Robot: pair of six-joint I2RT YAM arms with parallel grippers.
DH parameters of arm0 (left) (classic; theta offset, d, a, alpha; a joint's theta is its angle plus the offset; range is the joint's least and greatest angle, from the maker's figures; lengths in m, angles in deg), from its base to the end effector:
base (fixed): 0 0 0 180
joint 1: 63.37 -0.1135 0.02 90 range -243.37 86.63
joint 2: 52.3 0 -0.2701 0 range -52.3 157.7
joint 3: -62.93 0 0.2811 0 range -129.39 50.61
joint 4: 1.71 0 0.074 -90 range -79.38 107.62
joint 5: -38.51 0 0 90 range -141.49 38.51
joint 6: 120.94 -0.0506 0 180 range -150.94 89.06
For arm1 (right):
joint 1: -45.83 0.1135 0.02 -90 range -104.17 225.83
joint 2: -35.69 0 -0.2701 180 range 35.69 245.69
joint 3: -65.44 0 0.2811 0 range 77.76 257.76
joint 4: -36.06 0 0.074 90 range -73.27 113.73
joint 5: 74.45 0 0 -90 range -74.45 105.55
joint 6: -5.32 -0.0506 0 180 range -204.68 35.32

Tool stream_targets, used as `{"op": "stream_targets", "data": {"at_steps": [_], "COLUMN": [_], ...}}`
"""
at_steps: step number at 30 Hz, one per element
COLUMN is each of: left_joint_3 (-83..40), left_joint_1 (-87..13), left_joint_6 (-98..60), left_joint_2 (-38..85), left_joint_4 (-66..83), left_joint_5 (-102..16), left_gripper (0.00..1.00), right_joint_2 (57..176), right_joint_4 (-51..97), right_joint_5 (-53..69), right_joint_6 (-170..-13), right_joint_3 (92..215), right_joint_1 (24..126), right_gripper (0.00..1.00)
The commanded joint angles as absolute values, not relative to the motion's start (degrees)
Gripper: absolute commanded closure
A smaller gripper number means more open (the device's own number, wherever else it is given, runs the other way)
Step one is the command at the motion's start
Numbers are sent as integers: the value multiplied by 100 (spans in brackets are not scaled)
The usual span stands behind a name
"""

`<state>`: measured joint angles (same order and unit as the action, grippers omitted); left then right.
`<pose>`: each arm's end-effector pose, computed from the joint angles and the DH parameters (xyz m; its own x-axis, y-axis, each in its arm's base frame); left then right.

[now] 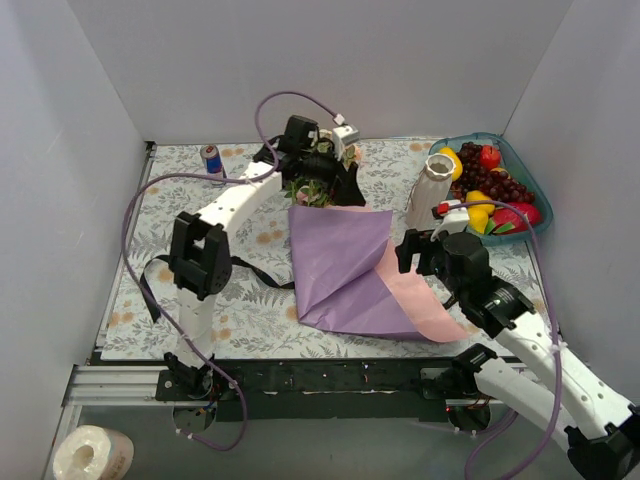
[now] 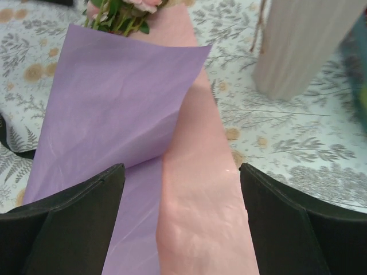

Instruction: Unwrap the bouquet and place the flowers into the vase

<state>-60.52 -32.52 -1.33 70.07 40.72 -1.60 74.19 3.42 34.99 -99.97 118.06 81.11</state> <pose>0.4315 -0.3028 0.2765 -0.8999 0.1667 -0.4030 0.4355 0.3923 -0.8102 0.1702 0.0998 0.3116 -0.3258 0.0741 -0.9425 -0.2085 0.9668 0.1481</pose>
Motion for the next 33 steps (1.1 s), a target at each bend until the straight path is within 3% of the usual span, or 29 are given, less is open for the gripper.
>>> {"op": "stream_targets", "data": {"at_steps": [1,7,15,27,33], "left_joint_3": [-5419,-4458,-3869,-3684,-3579], "left_joint_1": [-3734,-4165,-4438,-4465,-4473], "left_joint_6": [70,-79,-184,-316,-334], "left_joint_2": [5494,4229,3639,3357,3304], "left_joint_4": [3979,4207,4515,4639,4612], "left_joint_5": [-841,-1352,-1562,-1844,-1835], "left_gripper": [2,2,2,2,2], "right_joint_2": [7918,8613,9571,10336,10688], "right_joint_4": [1861,3330,4341,4939,5098], "right_joint_5": [2613,1233,518,588,456], "right_joint_6": [-10418,-10955,-11174,-11069,-11096], "right_joint_3": [11329,10774,10545,10492,10632], "right_joint_1": [7828,6914,6587,6586,6587], "right_gripper": [10,7,8,24,43]}}
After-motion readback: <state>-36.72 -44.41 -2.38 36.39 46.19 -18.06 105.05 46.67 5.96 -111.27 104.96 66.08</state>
